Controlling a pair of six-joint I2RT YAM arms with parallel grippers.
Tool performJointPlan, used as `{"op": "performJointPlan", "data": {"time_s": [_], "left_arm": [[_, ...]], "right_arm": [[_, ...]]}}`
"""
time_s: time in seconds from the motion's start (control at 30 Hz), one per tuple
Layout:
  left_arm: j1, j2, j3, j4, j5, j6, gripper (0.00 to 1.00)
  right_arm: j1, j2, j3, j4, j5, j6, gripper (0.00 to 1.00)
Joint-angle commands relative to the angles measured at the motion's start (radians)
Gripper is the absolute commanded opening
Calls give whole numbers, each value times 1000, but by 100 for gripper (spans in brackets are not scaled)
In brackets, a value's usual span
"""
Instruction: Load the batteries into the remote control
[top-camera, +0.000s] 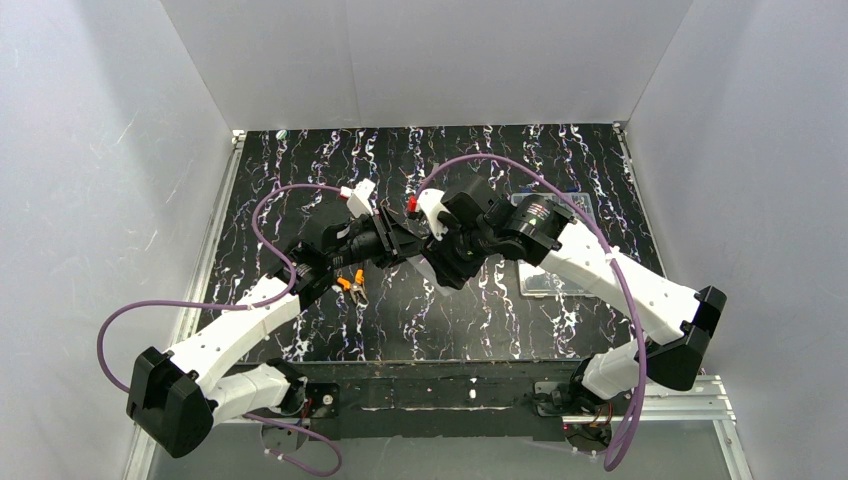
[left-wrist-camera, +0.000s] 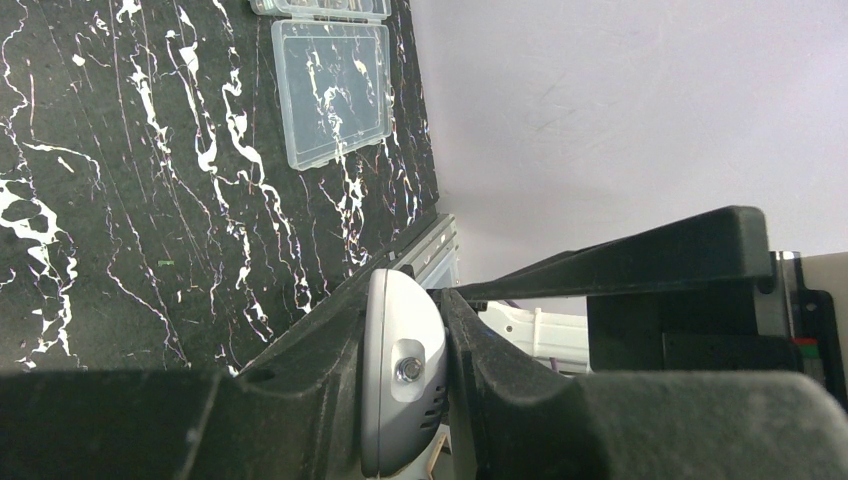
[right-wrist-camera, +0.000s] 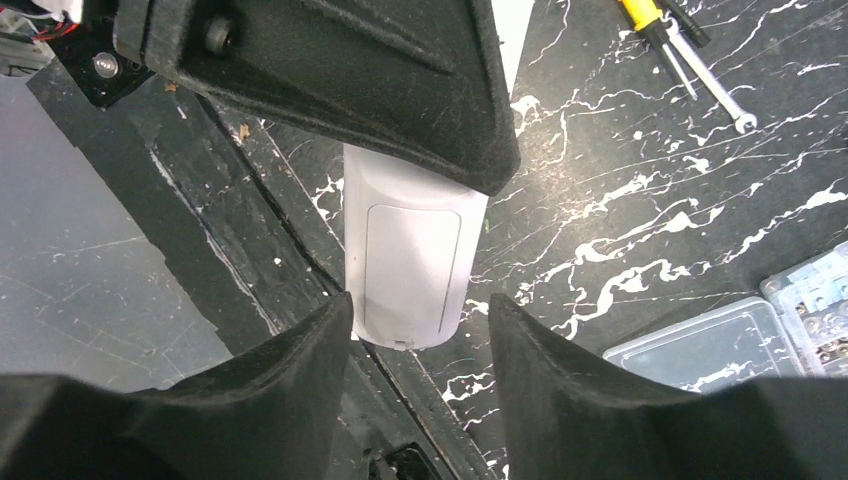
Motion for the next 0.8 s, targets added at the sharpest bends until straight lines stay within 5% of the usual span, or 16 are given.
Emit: {"op": "performJointPlan", "data": {"time_s": [0.0,0.23,0.77], "left_arm": [[0,-27,0,37,36,-3,0],[-2,-24,-4,51,34,-11,0],[-2,-6,0,180,7,-57,0]], "right_arm": [[6,-24,57,46,26,-17,63],[4,-102,18,155,40,68,72],[-72,-675,-742,861,341,844,84]]}}
